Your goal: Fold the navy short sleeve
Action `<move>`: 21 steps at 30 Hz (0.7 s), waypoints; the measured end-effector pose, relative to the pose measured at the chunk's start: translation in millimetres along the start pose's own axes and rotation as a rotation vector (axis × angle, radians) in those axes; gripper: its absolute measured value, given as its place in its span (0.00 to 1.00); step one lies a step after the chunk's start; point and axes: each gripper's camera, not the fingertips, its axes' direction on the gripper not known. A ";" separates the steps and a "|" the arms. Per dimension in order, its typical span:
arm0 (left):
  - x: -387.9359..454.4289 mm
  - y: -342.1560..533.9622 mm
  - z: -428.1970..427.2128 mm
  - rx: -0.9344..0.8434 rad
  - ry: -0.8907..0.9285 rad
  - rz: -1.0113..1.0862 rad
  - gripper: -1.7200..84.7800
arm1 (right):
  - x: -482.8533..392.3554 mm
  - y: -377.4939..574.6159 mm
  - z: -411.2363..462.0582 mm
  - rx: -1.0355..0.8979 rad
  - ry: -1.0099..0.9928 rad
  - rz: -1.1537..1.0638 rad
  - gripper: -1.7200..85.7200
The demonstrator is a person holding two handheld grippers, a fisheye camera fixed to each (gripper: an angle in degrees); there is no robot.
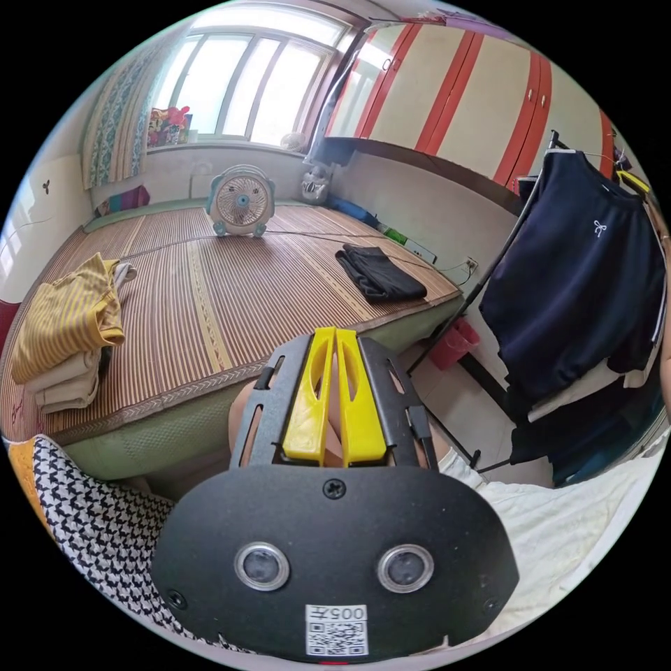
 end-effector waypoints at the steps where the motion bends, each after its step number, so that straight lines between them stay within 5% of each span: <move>1: -0.8 -1.1 -0.3 0.001 0.001 0.000 0.01 | -5.9 0.0 -10.4 0.039 -0.033 -0.006 0.00; 21: -53.2 16.8 -118.6 0.316 -0.188 -0.124 0.10 | -113.7 -53.6 -43.0 0.698 -0.660 0.102 0.00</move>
